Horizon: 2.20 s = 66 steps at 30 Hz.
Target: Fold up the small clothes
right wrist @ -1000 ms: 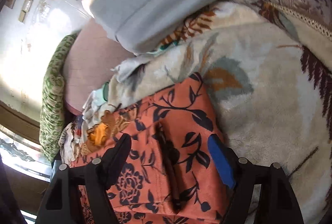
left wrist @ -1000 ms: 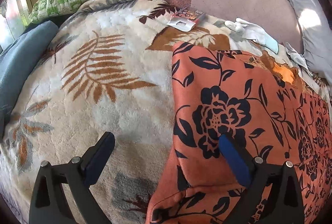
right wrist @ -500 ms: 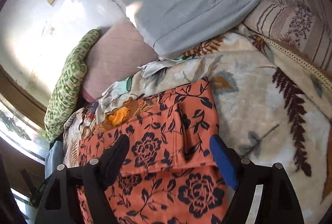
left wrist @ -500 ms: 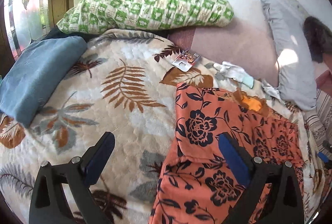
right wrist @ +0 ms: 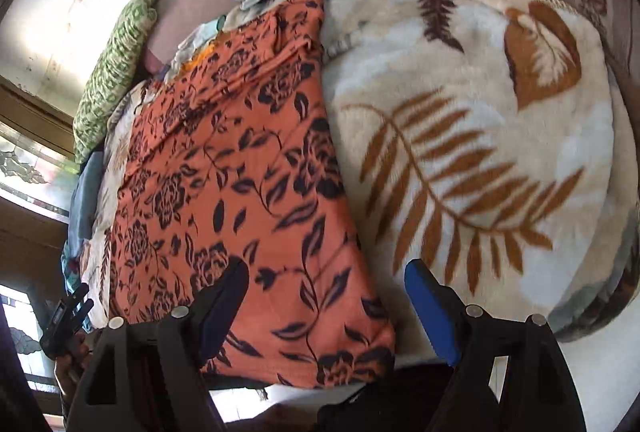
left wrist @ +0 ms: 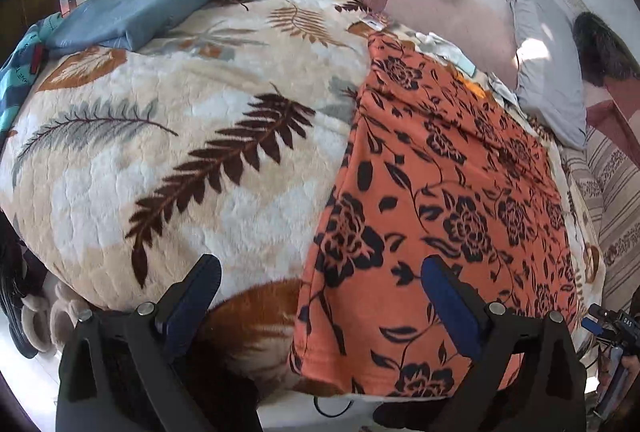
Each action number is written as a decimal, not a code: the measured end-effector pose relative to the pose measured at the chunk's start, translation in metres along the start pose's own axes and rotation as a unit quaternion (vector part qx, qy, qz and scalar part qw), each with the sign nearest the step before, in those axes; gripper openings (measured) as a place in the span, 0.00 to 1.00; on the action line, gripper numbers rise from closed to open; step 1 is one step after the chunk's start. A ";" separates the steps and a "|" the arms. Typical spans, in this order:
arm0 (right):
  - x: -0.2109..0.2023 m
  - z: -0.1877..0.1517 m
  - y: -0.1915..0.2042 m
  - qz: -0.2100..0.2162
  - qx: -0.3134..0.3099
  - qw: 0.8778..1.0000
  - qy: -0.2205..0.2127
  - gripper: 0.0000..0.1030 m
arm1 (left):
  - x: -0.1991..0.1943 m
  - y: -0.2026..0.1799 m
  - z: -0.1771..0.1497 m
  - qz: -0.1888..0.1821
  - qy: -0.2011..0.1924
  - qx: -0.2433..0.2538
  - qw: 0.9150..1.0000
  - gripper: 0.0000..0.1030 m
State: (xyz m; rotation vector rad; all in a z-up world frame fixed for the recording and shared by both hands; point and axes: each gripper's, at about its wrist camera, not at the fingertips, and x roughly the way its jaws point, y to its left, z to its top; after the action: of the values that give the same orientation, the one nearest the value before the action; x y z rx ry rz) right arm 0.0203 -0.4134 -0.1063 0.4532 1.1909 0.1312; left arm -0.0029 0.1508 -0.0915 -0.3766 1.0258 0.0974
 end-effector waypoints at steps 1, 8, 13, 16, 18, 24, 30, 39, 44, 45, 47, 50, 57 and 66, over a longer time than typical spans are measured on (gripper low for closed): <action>0.003 -0.006 -0.004 0.001 0.005 1.000 0.011 0.81 | 0.002 -0.004 -0.004 0.000 0.009 0.009 1.000 0.97; 0.025 -0.025 -0.022 0.028 0.071 0.996 0.051 0.80 | 0.030 -0.002 -0.027 0.005 0.106 -0.014 0.994 0.97; 0.032 -0.031 -0.015 0.025 0.062 0.996 0.060 0.80 | 0.049 -0.010 -0.040 0.018 0.133 0.038 0.990 0.97; 0.030 -0.031 -0.016 0.032 0.067 0.996 0.050 0.81 | 0.049 -0.016 -0.045 0.027 0.131 0.053 0.990 0.99; 0.028 -0.033 -0.013 0.034 0.053 0.997 0.045 0.75 | 0.040 -0.010 -0.043 -0.003 0.111 0.024 0.993 0.91; 0.025 -0.033 -0.024 0.028 0.068 0.996 0.042 0.50 | 0.031 0.018 -0.037 -0.012 0.102 -0.035 0.994 0.31; 0.024 -0.037 -0.018 0.033 0.054 0.997 0.037 0.55 | 0.020 0.014 -0.037 -0.022 0.095 -0.013 0.995 0.10; 0.020 -0.035 -0.032 0.058 0.066 0.995 0.051 0.07 | 0.001 -0.007 -0.023 -0.013 0.066 0.025 0.997 0.07; 0.005 -0.034 -0.037 0.108 0.084 0.990 0.034 0.07 | -0.012 -0.010 -0.006 -0.036 0.051 0.017 0.998 0.07; 0.004 -0.033 -0.039 0.117 0.090 0.988 0.032 0.07 | -0.013 -0.011 -0.004 -0.039 0.048 0.015 0.998 0.07; 0.002 -0.032 -0.043 0.132 0.101 0.986 0.031 0.07 | -0.018 -0.012 -0.001 -0.044 0.041 0.014 0.998 0.07; -0.005 -0.032 -0.044 0.156 0.114 0.981 0.020 0.07 | -0.021 -0.016 0.007 -0.054 0.034 0.009 0.998 0.07; -0.022 -0.010 -0.027 0.179 0.090 0.980 -0.013 0.07 | -0.025 -0.022 0.024 -0.053 0.015 0.017 0.998 0.07; -0.028 0.019 -0.013 0.198 0.080 0.977 -0.022 0.07 | -0.024 -0.035 0.056 -0.055 0.005 0.043 0.998 0.07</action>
State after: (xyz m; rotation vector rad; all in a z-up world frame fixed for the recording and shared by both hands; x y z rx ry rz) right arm 0.0249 -0.4397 -0.0818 0.8294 1.0601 0.3682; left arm 0.0388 0.1398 -0.0360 -0.3555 1.0134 -0.0470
